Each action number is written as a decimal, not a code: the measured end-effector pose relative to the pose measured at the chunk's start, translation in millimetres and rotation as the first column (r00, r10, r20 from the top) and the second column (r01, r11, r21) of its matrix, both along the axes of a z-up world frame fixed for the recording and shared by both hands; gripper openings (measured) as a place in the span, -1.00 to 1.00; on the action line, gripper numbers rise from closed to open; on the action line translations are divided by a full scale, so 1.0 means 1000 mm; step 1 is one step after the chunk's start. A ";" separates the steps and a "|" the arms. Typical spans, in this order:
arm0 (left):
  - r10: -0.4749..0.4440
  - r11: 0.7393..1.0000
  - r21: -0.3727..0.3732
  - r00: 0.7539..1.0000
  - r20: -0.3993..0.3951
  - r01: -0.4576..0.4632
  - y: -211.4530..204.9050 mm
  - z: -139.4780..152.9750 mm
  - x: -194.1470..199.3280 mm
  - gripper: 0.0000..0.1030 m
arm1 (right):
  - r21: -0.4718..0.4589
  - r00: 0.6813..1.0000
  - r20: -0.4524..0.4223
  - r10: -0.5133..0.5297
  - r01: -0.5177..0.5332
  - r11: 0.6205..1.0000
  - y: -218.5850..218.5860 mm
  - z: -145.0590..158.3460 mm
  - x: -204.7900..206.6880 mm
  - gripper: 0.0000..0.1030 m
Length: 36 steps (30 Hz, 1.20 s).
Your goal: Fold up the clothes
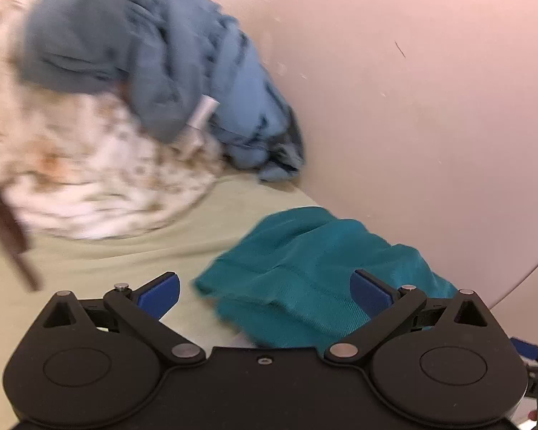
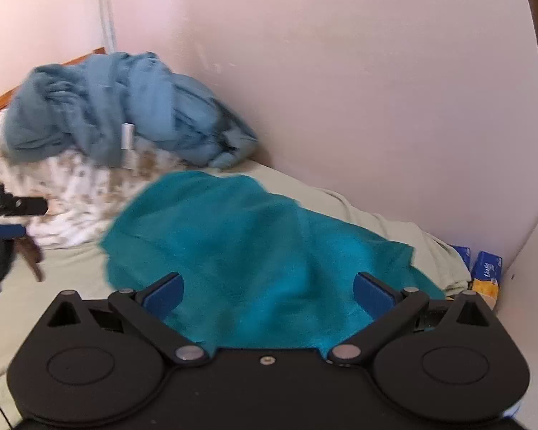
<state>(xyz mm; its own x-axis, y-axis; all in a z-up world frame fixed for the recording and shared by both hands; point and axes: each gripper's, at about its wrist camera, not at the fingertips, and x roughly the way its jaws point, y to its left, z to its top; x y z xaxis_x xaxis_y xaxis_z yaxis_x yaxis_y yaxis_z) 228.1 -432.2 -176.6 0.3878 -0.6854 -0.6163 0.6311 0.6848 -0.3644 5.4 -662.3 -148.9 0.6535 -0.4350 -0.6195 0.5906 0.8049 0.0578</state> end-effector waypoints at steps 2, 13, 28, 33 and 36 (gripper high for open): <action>0.035 0.999 0.015 0.999 0.007 -0.036 0.029 0.015 -0.008 1.00 | 0.003 0.999 0.019 0.038 -0.039 0.999 0.023 0.012 0.002 0.99; 0.204 0.967 0.131 0.974 0.102 -0.217 0.212 0.118 -0.076 1.00 | 0.046 0.926 0.005 0.378 -0.378 0.925 0.213 0.080 0.008 0.99; 0.381 0.887 0.216 0.912 0.155 -0.407 0.374 0.202 -0.181 1.00 | 0.066 0.868 -0.069 0.491 -0.487 0.871 0.361 0.160 -0.067 0.99; 0.412 0.871 0.227 0.899 0.149 -0.437 0.409 0.214 -0.211 1.00 | 0.100 0.856 -0.086 0.509 -0.501 0.860 0.381 0.171 -0.078 0.99; 0.431 0.868 0.211 0.893 0.130 -0.450 0.425 0.223 -0.225 1.00 | 0.140 0.861 -0.097 0.499 -0.484 0.864 0.388 0.172 -0.082 0.99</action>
